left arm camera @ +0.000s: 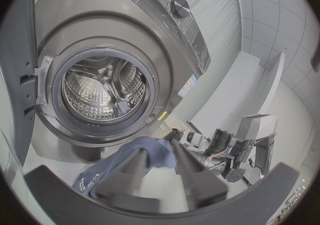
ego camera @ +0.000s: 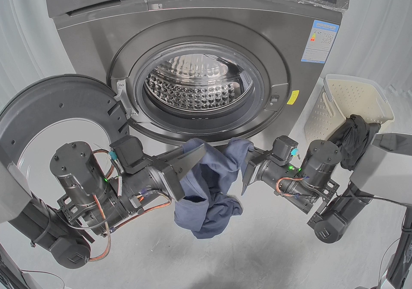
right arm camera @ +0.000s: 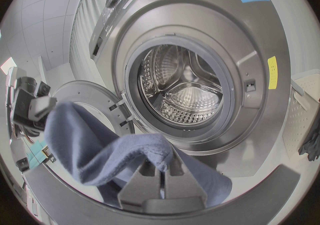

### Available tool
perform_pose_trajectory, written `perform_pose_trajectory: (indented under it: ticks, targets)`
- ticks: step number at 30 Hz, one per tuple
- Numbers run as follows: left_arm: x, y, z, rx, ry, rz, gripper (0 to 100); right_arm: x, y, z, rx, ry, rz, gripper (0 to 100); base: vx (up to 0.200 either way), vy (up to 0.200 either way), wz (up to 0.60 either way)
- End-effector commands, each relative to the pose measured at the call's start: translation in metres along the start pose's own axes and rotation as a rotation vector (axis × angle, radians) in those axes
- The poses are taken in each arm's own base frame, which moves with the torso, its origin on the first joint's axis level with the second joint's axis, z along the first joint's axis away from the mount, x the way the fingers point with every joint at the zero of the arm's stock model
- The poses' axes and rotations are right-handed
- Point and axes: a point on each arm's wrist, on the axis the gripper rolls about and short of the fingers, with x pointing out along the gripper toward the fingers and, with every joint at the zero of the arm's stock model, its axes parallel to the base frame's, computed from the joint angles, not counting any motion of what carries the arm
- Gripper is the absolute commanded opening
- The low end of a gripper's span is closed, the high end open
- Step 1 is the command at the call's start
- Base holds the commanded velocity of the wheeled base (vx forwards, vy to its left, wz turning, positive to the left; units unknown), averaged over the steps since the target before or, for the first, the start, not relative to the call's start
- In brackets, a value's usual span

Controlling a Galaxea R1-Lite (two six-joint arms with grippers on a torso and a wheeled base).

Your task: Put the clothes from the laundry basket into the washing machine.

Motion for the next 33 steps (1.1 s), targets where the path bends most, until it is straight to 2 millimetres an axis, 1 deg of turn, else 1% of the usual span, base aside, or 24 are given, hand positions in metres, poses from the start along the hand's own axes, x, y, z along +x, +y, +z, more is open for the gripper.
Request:
perform_pose_trajectory:
  ticks: [1,4,6,7,10,12,16,17,21,22,23,25,26,29,33]
  targets:
    - [0.005,0.004,-0.012,-0.008,0.041,0.004,100,-0.024,0.015,0.033,0.009,-0.055,0.039,0,0.0,0.0,0.0]
    - [0.007,0.01,-0.022,-0.022,0.074,0.028,100,-0.034,0.021,0.051,0.02,-0.102,0.055,0,0.0,0.0,0.0]
    - [0.007,0.011,-0.025,-0.024,0.084,0.036,100,-0.036,0.023,0.057,0.02,-0.117,0.06,0,0.0,0.0,0.0]
    - [0.007,0.014,-0.031,-0.027,0.103,0.049,100,-0.04,0.025,0.065,0.02,-0.142,0.068,0,0.0,0.0,0.0]
    - [0.003,0.017,-0.04,-0.032,0.141,0.064,100,-0.045,0.028,0.076,0.02,-0.175,0.075,0,0.0,0.0,0.0]
    - [0.002,0.019,-0.045,-0.033,0.159,0.073,100,-0.047,0.029,0.081,0.02,-0.188,0.078,0,0.0,0.0,0.0]
    - [-0.001,0.026,-0.061,-0.038,0.204,0.096,100,-0.05,0.031,0.088,0.02,-0.211,0.085,0,0.0,0.0,0.0]
    - [-0.001,0.026,-0.062,-0.038,0.204,0.096,100,-0.05,0.031,0.088,0.02,-0.212,0.085,0,0.0,0.0,0.0]
    - [0.002,0.035,-0.078,-0.034,0.235,0.114,100,-0.047,0.032,0.095,0.019,-0.24,0.083,0,0.0,0.0,0.0]
    - [0.002,0.035,-0.078,-0.034,0.235,0.114,100,-0.047,0.032,0.095,0.019,-0.242,0.084,0,0.0,0.0,0.0]
    - [0.002,0.037,-0.084,-0.036,0.254,0.118,100,-0.045,0.032,0.096,0.019,-0.25,0.083,0,0.0,0.0,0.0]
    - [0.002,0.038,-0.086,-0.038,0.263,0.121,100,-0.044,0.032,0.097,0.018,-0.252,0.082,0,0.0,0.0,0.0]
    - [0.003,0.041,-0.093,-0.04,0.286,0.127,100,-0.041,0.032,0.1,0.018,-0.263,0.081,0,0.0,0.0,0.0]
    - [0.005,0.045,-0.104,-0.045,0.316,0.137,100,-0.036,0.034,0.108,0.017,-0.29,0.085,0,0.0,0.0,0.0]
    - [0.007,0.053,-0.12,-0.046,0.362,0.152,100,-0.031,0.036,0.113,0.02,-0.292,0.089,0,0.0,0.0,0.0]
